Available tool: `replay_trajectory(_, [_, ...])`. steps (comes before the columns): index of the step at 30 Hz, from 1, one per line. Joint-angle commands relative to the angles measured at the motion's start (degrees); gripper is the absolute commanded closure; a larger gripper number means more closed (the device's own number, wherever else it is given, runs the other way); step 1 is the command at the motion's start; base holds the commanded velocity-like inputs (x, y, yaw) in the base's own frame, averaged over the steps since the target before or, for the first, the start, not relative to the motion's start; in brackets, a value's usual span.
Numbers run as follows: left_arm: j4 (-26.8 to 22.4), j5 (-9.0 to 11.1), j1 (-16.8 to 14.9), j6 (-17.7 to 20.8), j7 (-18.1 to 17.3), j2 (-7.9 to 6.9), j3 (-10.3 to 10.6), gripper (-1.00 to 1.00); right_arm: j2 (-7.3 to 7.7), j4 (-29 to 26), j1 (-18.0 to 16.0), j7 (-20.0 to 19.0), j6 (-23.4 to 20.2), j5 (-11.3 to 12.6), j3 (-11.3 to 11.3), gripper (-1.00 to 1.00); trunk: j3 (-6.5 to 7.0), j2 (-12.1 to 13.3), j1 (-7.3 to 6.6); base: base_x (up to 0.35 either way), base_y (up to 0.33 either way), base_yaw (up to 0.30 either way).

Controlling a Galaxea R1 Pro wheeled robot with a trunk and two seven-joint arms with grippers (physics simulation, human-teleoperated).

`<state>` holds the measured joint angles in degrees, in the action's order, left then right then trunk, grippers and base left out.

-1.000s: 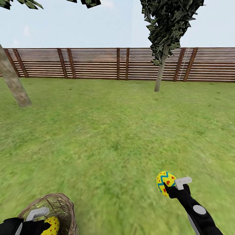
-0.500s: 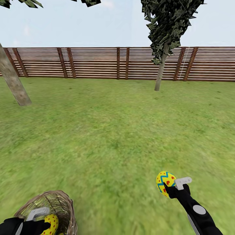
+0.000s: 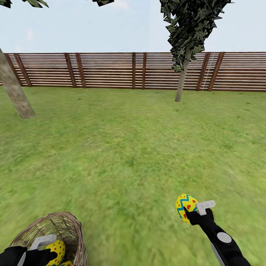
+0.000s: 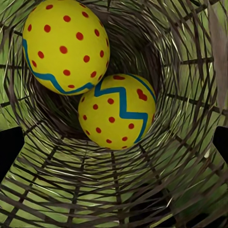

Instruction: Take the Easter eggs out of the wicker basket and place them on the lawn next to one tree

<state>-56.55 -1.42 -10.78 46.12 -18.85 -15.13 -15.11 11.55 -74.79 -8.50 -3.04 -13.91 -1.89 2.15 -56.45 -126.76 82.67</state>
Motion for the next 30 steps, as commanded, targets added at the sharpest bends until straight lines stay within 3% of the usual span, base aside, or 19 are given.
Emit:
replay_trajectory(1, [-0.1, -0.2, 0.0, 0.3, -0.3, 0.01, -0.1, -1.0, 0.05, -0.1, 0.0, -0.1, -0.3, -0.2, 0.3, 1.0, -0.24, -0.4, 0.22, 0.0, 0.0, 0.0])
replay_trajectory(30, [-0.1, -0.3, 0.0, 0.3, -0.3, 0.89, -0.1, -1.0, 0.02, -0.1, 0.0, -0.1, -0.3, -0.2, 0.5, 1.0, -5.44, -12.1, 6.59, 0.0, 0.0, 0.0])
